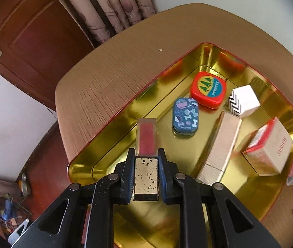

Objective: Organize rigid objects
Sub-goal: 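Lower the gold lipstick into the red tin with the right gripper and release, then grasp the clear plastic box beside the silver clip with the left gripper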

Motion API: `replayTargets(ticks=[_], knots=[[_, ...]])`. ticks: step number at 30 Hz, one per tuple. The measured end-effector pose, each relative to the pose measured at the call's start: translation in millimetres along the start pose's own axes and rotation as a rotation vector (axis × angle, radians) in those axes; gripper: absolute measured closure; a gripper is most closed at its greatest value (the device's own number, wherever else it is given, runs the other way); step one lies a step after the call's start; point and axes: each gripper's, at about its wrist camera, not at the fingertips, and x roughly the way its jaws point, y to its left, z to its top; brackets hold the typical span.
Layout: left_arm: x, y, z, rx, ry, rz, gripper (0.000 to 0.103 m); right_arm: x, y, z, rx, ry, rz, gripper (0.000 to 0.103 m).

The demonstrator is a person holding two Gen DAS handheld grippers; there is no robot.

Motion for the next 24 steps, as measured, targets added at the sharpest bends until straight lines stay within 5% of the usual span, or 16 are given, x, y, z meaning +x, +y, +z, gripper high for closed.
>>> replayTargets(ticks=[6, 12, 13, 15, 19, 24], knots=[[4.7, 3.5, 2.5, -0.011, 0.02, -0.001, 0.047, 3.1, 2.4, 4.6, -0.005, -0.02, -0.026, 0.081], [0.8, -3.6, 1.4, 0.021, -0.001, 0.027, 0.047, -37.1, -1.1, -10.5, -0.027, -0.157, -0.009, 0.075], [-0.9, -5.4, 1.0, 0.029, -0.01, 0.032, 0.047, -52.1, -4.1, -19.9, -0.027, -0.213, 0.001, 0.071], [-4.7, -9.8, 0.0, 0.046, -0.026, 0.041, 0.047, -83.7, -16.0, -47.8, -0.023, -0.331, -0.01, 0.041], [-11.6, -23.7, -3.6, 0.109, -0.053, 0.038, 0.047, -143.0, -73.9, -133.4, 0.041, -0.524, -0.193, 0.033], [-21.5, -54.4, -9.8, 0.228, -0.089, -0.024, 0.047, -167.6, -178.3, -216.9, 0.177, -0.464, -0.502, 0.032]])
